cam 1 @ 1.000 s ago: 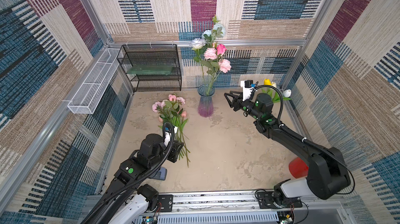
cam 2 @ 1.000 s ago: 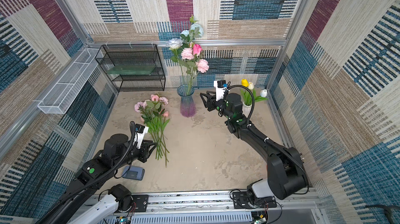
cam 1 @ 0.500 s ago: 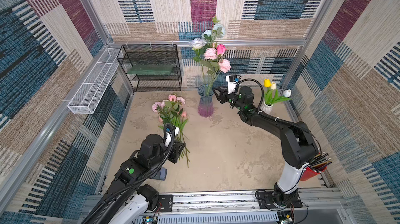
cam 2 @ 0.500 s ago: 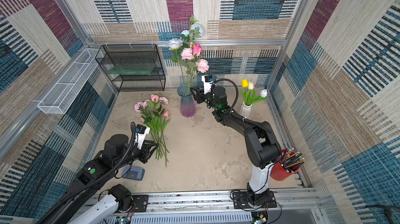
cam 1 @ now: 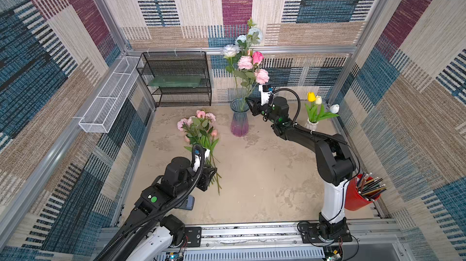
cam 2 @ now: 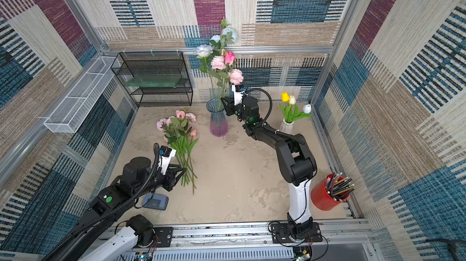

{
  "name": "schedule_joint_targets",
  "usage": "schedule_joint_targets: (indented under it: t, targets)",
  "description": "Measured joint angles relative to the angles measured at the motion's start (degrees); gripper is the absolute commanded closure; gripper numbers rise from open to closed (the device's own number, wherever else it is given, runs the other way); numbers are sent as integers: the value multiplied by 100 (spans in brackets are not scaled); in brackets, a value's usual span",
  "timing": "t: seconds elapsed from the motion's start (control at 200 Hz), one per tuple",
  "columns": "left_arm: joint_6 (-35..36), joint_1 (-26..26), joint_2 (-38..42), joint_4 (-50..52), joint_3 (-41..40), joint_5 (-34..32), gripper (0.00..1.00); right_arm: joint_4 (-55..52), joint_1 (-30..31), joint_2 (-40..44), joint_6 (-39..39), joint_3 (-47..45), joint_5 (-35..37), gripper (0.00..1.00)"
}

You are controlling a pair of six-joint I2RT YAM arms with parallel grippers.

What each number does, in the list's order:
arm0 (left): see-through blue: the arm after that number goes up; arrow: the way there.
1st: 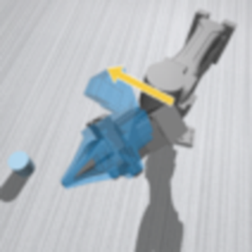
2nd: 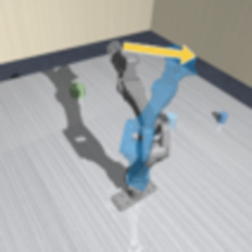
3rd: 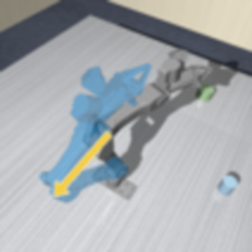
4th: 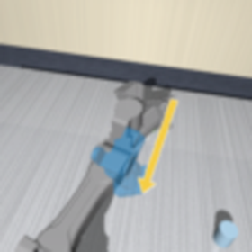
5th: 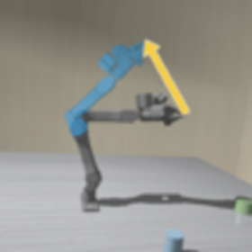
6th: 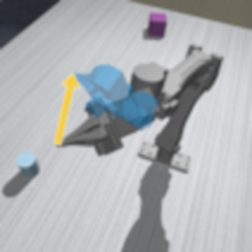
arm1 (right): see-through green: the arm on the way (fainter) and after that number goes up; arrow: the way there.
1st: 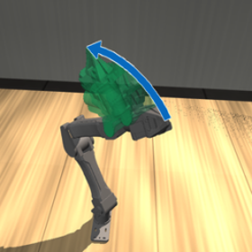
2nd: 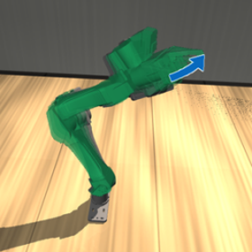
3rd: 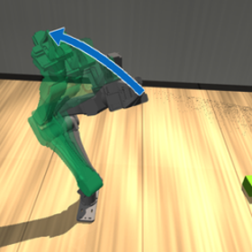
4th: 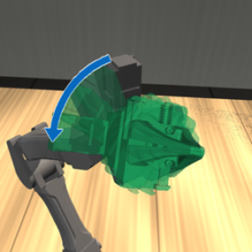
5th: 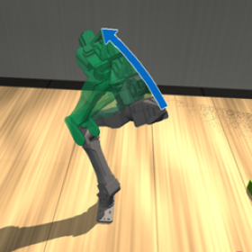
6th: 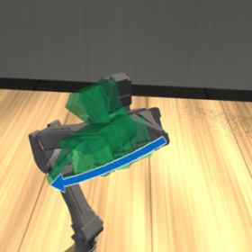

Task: Pick out pink flowers from the vase
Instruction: Pick up the flower from the vase.

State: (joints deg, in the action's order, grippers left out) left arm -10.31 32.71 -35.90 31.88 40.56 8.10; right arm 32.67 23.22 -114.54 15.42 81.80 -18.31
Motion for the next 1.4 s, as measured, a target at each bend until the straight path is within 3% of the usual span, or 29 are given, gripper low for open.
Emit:
schedule_joint_targets:
  t: [0.31,0.716,1.127,1.397]
  targets:
    - [0,4,-42,0,0,-2,66,7,-44,-42,15,35,-269,92]
    - [2,4,-96,0,0,-2,66,-2,-61,208,-74,22,-568,100]
    - [2,4,-151,0,0,-2,66,-63,-70,874,-376,-105,-612,100]
    - [26,4,-157,0,0,-7,66,-564,-83,1327,-647,315,-610,100]
